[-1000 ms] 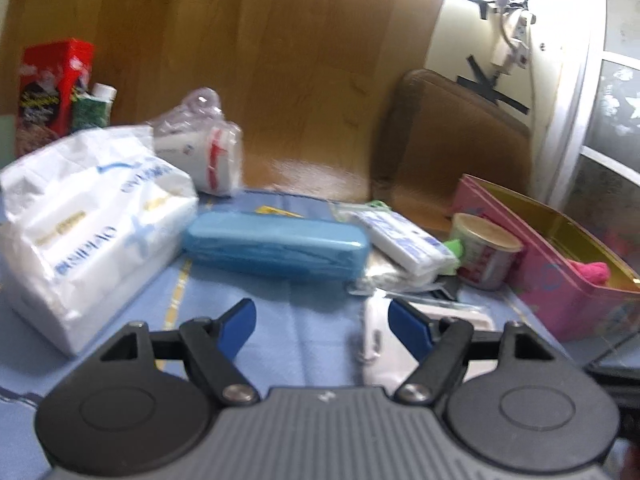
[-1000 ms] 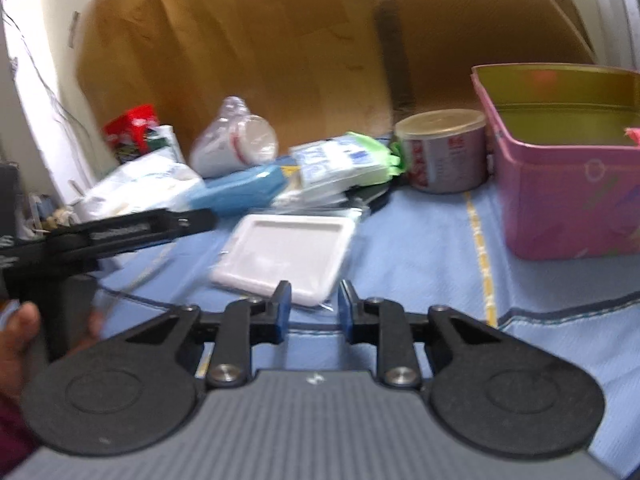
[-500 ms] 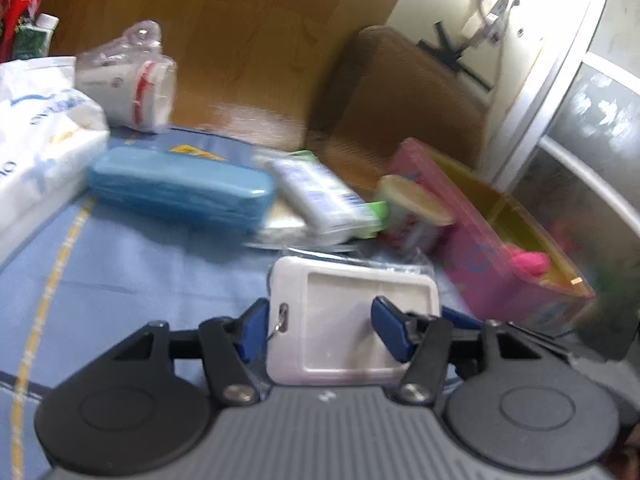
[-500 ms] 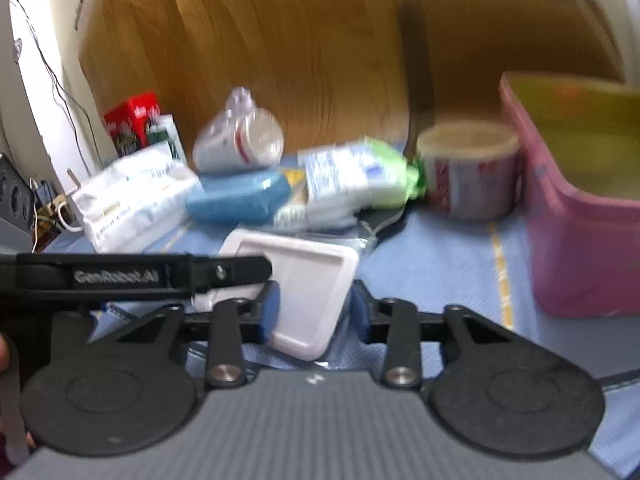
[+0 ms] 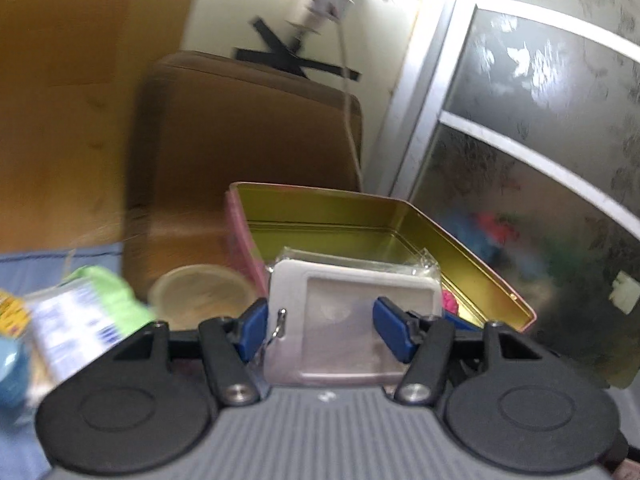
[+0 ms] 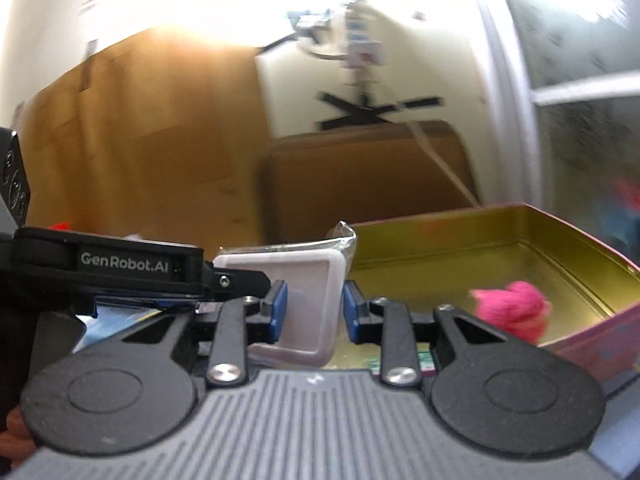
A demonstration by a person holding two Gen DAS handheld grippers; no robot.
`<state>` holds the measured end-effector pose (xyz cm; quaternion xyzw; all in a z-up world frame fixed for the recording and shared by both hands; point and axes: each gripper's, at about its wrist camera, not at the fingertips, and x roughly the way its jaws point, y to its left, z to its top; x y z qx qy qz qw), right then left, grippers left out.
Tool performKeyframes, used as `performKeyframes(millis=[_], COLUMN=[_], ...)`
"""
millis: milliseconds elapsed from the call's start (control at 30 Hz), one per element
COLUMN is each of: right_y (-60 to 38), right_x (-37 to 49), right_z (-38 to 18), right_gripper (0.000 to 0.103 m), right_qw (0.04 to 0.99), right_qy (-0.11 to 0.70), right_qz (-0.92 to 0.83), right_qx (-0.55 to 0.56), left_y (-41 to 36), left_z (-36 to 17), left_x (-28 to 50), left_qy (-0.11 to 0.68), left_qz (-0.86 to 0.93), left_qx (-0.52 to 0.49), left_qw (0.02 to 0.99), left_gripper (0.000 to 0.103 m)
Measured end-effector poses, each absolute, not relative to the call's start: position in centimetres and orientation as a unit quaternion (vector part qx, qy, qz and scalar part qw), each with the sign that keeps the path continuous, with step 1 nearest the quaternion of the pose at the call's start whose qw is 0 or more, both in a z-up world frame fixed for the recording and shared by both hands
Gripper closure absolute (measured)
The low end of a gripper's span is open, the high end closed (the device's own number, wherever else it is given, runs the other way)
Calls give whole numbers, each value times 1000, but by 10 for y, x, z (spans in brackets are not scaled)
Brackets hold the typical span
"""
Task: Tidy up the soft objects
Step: 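Lower the white card case into the tin and open the right gripper, then move the right gripper to the blue pencil case and grasp it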
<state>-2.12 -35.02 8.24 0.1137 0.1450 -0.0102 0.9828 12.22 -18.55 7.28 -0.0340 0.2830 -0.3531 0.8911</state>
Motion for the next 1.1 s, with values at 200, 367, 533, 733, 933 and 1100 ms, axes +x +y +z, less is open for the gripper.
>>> performKeyframes(millis=[200, 367, 533, 733, 933, 1100], right_y=[-387, -397, -387, -342, -276, -224], right_x=[9, 8, -13, -29, -19, 9], right_z=[69, 63, 66, 76, 81, 74], right_gripper=[66, 48, 48, 48, 48, 48], right_qw=[976, 972, 974, 985, 984, 966], right_qy=[172, 164, 141, 120, 157, 221], right_qz=[-67, -122, -118, -70, 47, 122], right_qx=[117, 119, 130, 103, 67, 44], left_y=[-247, -228, -160, -65, 36, 96], left_z=[60, 67, 71, 40, 1, -10], left_x=[133, 130, 103, 81, 87, 87], left_qy=[279, 272, 237, 253, 296, 292], left_qz=[-329, -326, -319, -238, -115, -94], left_qx=[33, 1, -17, 18, -3, -94], left_qw=[901, 905, 917, 938, 948, 947], left_gripper=[41, 39, 36, 35, 36, 36])
